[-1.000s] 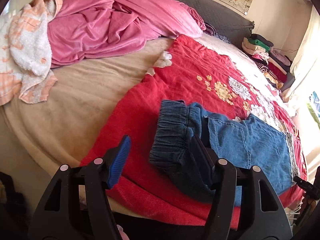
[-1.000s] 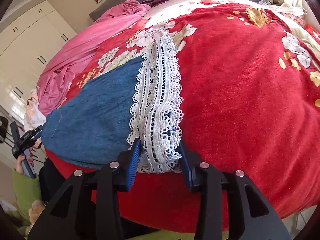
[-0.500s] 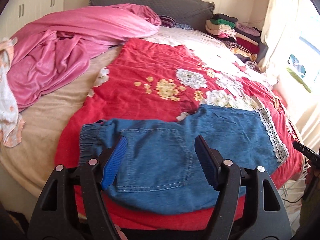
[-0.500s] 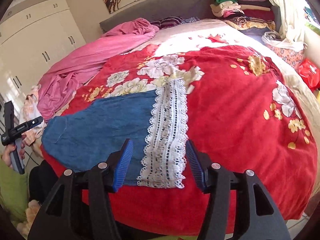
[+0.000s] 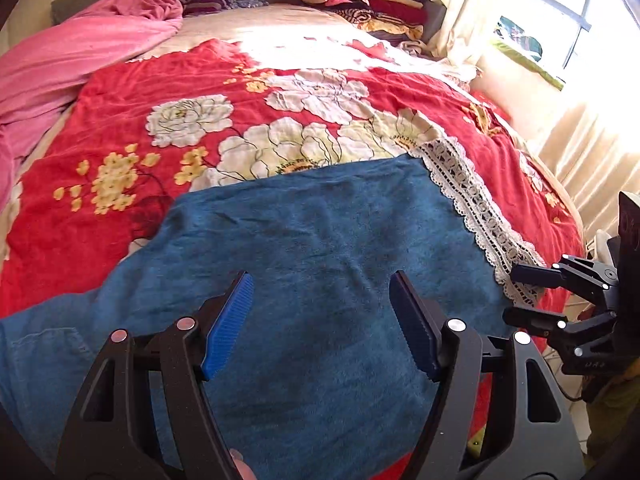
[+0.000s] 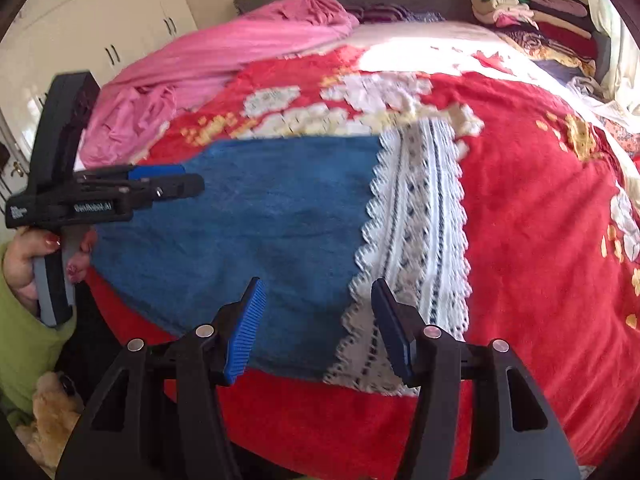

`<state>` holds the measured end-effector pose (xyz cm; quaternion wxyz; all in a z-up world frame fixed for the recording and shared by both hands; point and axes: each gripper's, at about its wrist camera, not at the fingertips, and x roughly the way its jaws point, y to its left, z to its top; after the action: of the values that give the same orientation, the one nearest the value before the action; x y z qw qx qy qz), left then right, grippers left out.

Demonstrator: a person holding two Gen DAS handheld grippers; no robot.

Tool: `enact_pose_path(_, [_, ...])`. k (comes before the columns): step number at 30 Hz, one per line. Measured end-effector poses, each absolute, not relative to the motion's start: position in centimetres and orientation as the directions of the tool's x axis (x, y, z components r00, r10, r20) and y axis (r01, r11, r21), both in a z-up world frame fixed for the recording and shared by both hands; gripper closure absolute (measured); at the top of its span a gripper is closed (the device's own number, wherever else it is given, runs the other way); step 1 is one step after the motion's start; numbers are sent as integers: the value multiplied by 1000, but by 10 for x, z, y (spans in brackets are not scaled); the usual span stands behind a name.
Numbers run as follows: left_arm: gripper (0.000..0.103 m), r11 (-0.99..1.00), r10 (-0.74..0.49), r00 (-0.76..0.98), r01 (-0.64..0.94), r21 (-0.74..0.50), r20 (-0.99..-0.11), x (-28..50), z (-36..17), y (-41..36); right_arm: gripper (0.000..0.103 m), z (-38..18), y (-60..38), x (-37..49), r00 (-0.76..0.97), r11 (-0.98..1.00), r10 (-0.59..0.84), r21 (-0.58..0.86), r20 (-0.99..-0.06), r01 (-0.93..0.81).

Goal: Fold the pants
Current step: 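Grasp the lace-trimmed edge with the left tool while the right tool grips the lace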

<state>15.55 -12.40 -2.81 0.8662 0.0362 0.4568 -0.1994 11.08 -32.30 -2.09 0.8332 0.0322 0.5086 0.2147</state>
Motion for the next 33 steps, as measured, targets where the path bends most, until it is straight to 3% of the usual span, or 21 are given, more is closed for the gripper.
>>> enact_pose_path(7, [39, 931, -230, 501, 363, -38, -835, 163, -66, -124, 49, -40, -336, 102, 392, 898, 419, 308, -819, -315])
enact_pose_path(10, [39, 934, -226, 496, 355, -42, -839, 162, -59, -123, 46, -38, -335, 102, 394, 896, 423, 312, -816, -317])
enact_pose_path(13, [33, 930, -216, 498, 368, -21, -840, 154, -46, -126, 46, -27, -341, 101, 398, 890, 441, 334, -805, -310])
enact_pose_path(19, [22, 919, -240, 538, 395, -10, -808, 139, -11, -130, 35, 0, -367, 97, 478, 907, 419, 335, -772, -256])
enact_pose_path(33, [15, 889, -272, 503, 457, -15, -820, 158, 2, -163, 35, -6, -387, 94, 492, 919, 394, 338, -776, -203])
